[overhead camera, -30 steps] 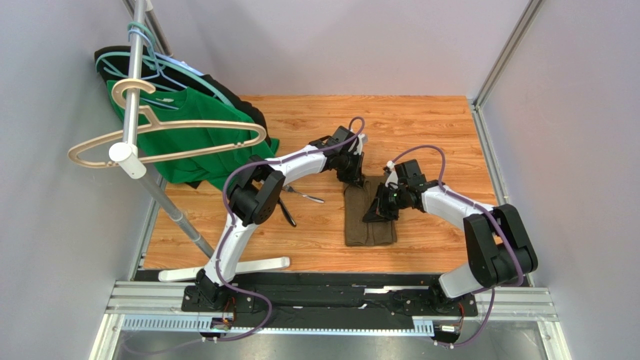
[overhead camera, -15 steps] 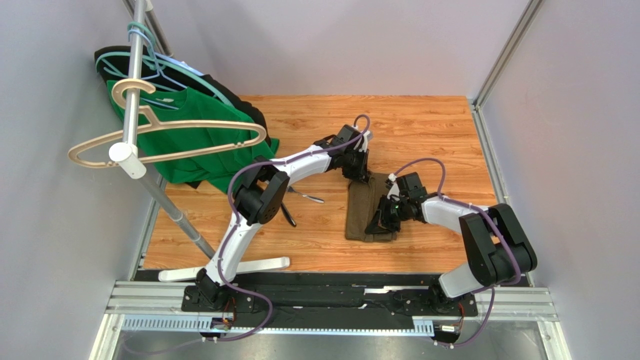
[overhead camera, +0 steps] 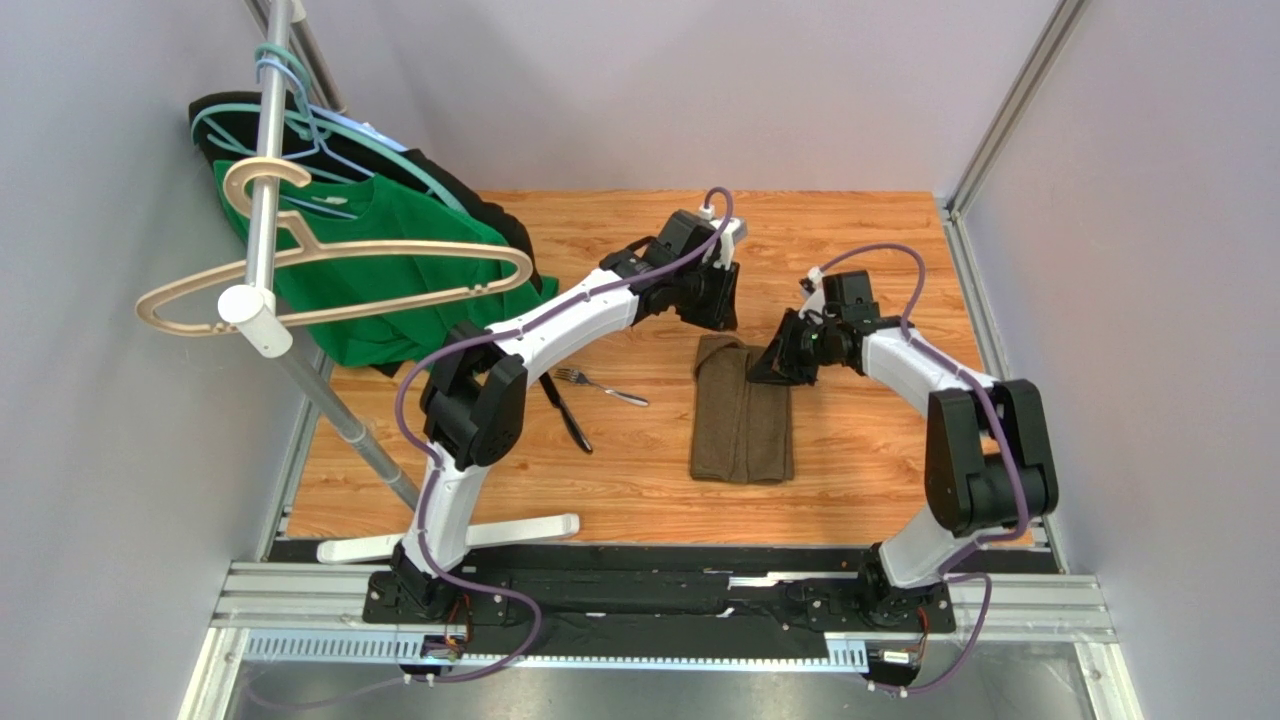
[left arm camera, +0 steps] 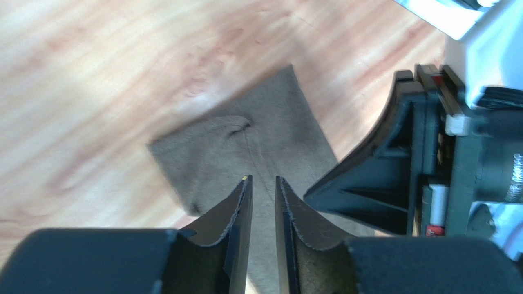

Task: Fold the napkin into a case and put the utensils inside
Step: Smooth out the 2/3-rectangle-folded napkin at the center of the board.

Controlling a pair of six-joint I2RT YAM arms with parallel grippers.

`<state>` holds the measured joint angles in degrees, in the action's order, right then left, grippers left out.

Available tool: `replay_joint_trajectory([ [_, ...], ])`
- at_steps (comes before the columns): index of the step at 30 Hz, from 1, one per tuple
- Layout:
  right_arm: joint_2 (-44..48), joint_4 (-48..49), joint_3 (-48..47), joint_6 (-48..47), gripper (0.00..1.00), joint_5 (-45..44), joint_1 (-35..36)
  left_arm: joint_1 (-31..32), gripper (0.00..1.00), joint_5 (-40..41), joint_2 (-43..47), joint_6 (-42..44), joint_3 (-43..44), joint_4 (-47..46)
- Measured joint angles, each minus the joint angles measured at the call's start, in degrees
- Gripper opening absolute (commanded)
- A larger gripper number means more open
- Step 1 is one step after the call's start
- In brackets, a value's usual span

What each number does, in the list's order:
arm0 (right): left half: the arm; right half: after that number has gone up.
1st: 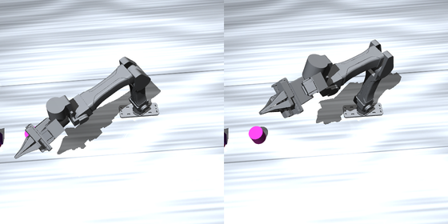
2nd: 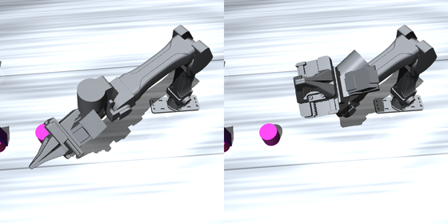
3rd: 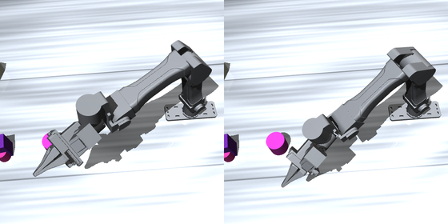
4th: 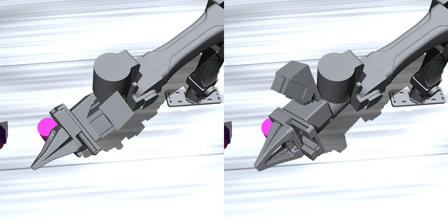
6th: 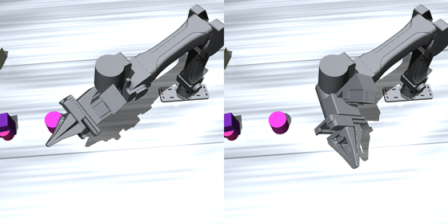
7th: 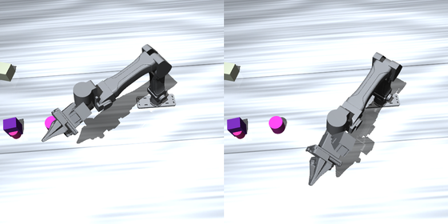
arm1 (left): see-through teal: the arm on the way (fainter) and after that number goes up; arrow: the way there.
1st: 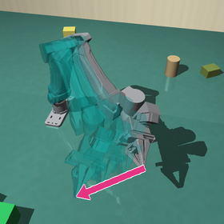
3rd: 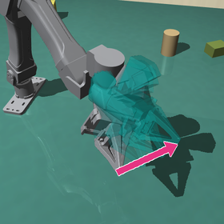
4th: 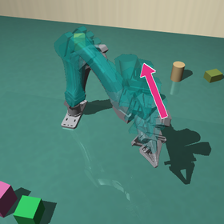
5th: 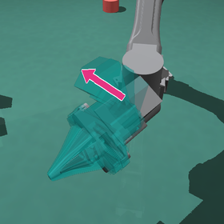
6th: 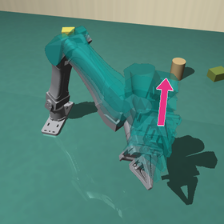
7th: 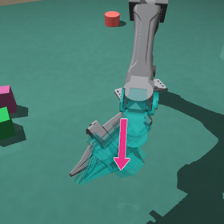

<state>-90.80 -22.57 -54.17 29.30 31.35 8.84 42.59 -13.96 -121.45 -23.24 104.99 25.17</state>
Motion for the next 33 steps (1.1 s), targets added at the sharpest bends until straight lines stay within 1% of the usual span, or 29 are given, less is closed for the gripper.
replay_joint_trajectory([
  [1, -1.2, 0.4, -0.9, 0.2, 0.03, 0.1, 0.0, -0.2, 0.32, 0.9, -0.3, 0.8, 1.1, 0.9],
  [3, -4.1, 0.8, -2.6, 0.7, 0.01, 0.2, 0.1, -0.4, 0.29, 2.5, -1.1, 2.1, 2.9, 2.1],
  [4, -5.5, 0.9, -3.5, 0.9, 0.0, 0.1, 0.1, -0.5, 0.26, 3.1, -1.7, 2.9, 3.8, 2.6],
  [5, -7.0, 1.0, -4.5, 1.0, 0.0, 0.1, 0.1, -0.5, 0.2, 4.0, -2.6, 3.5, 4.6, 3.0],
  [7, -9.8, 1.2, -6.3, 1.3, 0.0, 0.0, 0.1, -0.7, 0.18, 5.3, -4.0, 4.2, 5.1, 3.4],
  [12, -15.3, 1.7, -10.6, 2.0, 0.0, -0.2, 0.0, -0.9, 0.17, 7.7, -6.7, 4.5, 5.1, 5.0],
  [19, -21.2, 2.4, -16.8, 2.4, 0.0, -0.6, -1.3, -0.9, 0.16, 9.6, -7.5, 4.5, 6.8, 7.0],
  [25, -25.0, 2.6, -18.5, 2.8, 0.0, -0.1, -2.3, -1.0, 0.11, 7.8, -9.5, 4.4, 8.6, 6.8],
  [33, -25.4, 3.2, -18.7, 3.0, 0.0, 0.4, -2.7, -1.0, 0.09, 3.3, -14.3, 3.4, 9.2, 5.3],
])
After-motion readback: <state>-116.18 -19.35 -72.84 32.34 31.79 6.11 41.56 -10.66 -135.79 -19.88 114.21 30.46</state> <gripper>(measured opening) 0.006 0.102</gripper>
